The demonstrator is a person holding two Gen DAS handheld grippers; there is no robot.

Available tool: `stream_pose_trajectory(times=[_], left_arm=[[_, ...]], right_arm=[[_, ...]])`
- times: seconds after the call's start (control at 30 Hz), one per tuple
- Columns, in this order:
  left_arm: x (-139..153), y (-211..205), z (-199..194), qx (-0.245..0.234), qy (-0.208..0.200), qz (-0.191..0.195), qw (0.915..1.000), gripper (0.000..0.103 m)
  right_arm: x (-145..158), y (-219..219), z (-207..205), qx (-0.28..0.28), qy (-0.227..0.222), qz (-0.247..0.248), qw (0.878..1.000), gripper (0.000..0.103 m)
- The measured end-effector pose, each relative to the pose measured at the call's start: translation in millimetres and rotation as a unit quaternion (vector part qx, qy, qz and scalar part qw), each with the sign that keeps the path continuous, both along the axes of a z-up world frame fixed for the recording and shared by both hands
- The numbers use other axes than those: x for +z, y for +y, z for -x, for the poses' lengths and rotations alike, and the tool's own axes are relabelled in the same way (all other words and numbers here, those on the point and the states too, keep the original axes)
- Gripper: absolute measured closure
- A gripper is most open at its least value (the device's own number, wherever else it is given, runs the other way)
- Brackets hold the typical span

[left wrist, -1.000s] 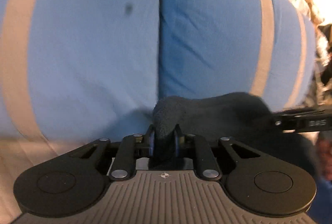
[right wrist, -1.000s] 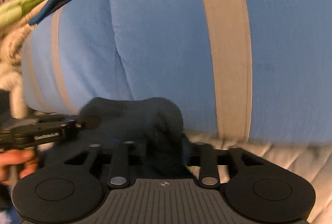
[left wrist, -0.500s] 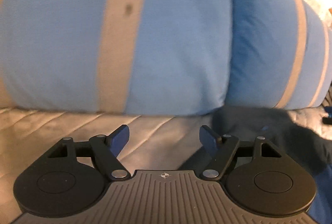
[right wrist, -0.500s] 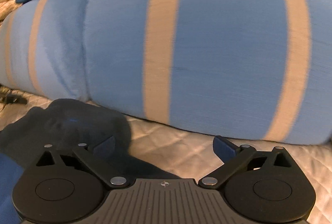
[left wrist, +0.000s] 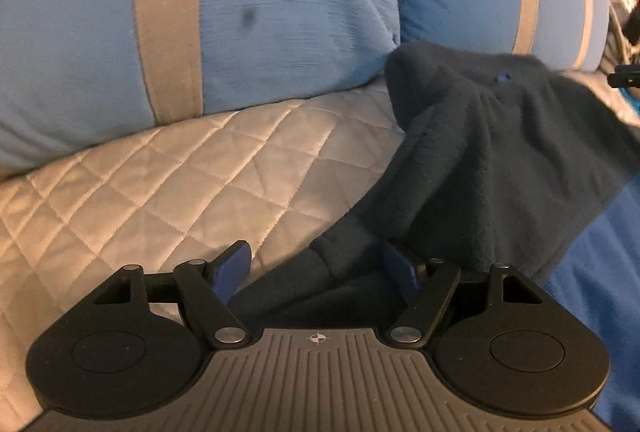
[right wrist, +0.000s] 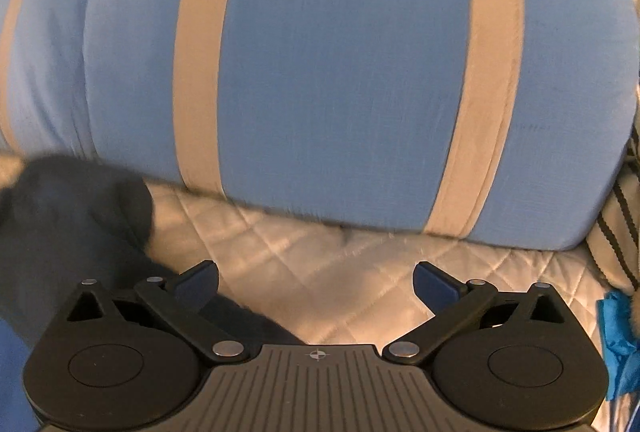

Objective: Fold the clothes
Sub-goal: 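Open both tools and release the navy collar fabric, then raise both tools above the spread jacket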

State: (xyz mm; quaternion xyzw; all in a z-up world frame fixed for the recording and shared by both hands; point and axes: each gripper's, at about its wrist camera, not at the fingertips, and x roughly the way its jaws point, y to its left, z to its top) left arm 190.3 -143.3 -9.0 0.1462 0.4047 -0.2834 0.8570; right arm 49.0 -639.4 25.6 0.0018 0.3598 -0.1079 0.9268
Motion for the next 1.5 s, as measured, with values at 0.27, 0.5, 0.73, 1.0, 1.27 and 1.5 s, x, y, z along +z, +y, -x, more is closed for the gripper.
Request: stream_pose_trajectory(times=[0.27,0.5,0.73,1.0,1.27,1.5], left_arm=[[10,-21,12,0.001,-0.050,-0.085,0.9951,0.086],[-3,-39,17,0.017,-0.128,-0.181,0.9750,0.087],[-10,-49,3,0.041,-0.139,-0.196,0.9700,0.088],[6,-22,9,0.119,-0.147,-0.126,0.9738,0.044],[52,41,86,0.179,-0.140,-0.009,0.9737,0.029],[73,82,153,0.197,-0.111,0.022,0.9738,0.029]], right_arm=[[-30,37,5,0.075,0.046,0.103,0.991,0.001],[-35,44,3,0.096,0.044,0.076,0.991,0.037],[-36,59,-10,0.078,0.051,0.132,0.987,0.084],[-42,105,24,0.056,0.024,0.315,0.947,0.002],[5,103,149,-0.005,-0.068,0.221,0.973,0.000],[48,122,214,0.026,-0.085,0.114,0.989,0.000]])
